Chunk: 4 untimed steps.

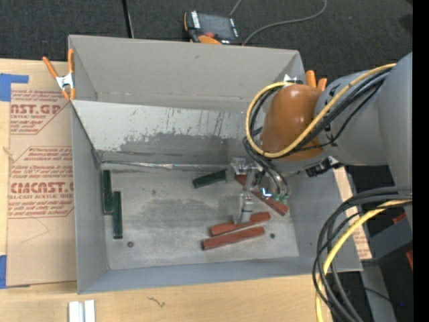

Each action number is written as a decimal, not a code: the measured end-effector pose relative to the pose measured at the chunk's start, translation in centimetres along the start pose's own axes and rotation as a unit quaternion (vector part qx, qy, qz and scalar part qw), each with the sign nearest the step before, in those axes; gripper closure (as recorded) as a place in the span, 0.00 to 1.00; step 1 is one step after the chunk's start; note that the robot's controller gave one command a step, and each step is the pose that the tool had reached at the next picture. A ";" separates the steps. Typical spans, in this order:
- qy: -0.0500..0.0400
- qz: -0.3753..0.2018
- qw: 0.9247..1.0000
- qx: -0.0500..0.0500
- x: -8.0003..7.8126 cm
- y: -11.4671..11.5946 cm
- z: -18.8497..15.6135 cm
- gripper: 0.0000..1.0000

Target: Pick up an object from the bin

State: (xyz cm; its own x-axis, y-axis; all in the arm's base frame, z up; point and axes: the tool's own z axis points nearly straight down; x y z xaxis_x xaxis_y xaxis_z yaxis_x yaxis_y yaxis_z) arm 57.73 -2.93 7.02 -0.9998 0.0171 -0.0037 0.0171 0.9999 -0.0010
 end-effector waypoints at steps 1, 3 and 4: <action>0.001 -0.208 0.978 -0.001 3.5 -2.6 0.0 0.00; -0.003 -0.325 0.946 0.000 8.7 -5.8 -0.1 0.00; -0.002 -0.322 0.947 -0.001 8.7 -6.0 -0.1 1.00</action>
Offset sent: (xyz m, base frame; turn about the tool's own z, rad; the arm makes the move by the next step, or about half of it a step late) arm -0.0360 -0.0251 -0.0002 -0.4204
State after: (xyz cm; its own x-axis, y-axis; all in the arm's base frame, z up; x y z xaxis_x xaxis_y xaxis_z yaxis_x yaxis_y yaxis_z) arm 48.91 -8.74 7.08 -0.8033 -0.5956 -0.0064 -0.5956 0.8033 -0.0021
